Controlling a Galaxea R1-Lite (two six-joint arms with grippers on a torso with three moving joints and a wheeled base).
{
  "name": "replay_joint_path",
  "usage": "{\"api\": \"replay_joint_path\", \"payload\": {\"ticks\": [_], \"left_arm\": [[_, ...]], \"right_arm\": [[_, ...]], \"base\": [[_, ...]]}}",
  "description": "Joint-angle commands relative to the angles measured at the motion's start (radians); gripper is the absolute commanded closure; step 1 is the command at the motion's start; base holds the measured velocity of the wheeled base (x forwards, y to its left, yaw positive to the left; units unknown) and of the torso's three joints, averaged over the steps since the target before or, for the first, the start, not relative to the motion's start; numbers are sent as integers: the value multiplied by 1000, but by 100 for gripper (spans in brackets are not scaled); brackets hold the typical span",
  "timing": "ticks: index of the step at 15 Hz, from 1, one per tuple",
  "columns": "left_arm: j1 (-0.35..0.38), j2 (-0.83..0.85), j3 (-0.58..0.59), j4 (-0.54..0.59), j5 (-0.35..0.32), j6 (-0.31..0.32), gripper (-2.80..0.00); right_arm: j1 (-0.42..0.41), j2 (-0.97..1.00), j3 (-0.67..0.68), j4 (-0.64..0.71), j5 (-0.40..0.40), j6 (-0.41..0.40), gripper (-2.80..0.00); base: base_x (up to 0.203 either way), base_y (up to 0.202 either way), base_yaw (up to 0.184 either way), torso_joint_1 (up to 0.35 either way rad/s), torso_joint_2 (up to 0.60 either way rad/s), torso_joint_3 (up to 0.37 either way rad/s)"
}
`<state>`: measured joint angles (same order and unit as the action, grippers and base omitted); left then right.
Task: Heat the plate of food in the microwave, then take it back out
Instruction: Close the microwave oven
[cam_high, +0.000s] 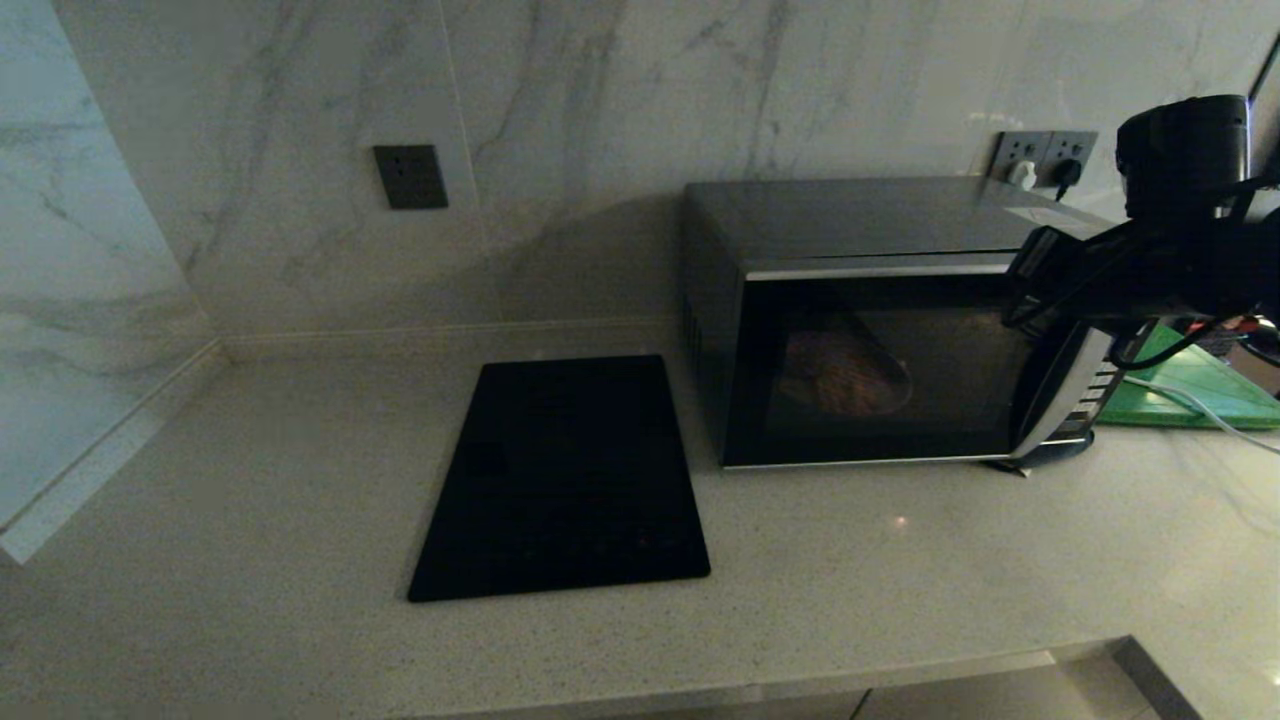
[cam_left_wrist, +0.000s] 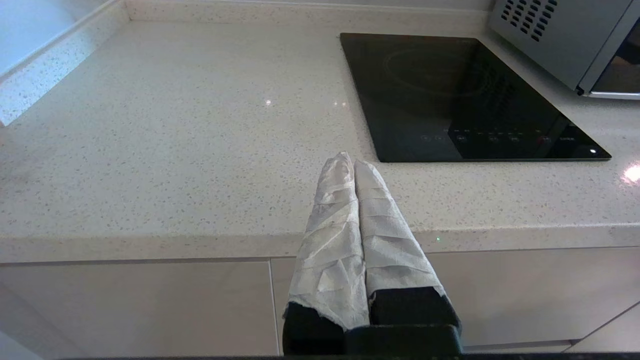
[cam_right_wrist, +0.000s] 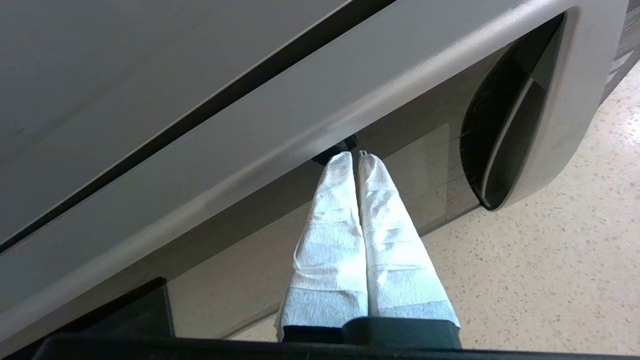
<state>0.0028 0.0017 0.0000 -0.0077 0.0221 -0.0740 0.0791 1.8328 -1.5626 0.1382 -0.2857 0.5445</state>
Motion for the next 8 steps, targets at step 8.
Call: {"api": "replay_joint_path", "payload": {"ticks": [8], "left_arm": [[0, 0, 0, -1, 1, -1, 0]], "right_arm": [[-6, 3, 4, 0, 39, 19, 0]], "base": [[0, 0, 0, 0, 0, 0]]}}
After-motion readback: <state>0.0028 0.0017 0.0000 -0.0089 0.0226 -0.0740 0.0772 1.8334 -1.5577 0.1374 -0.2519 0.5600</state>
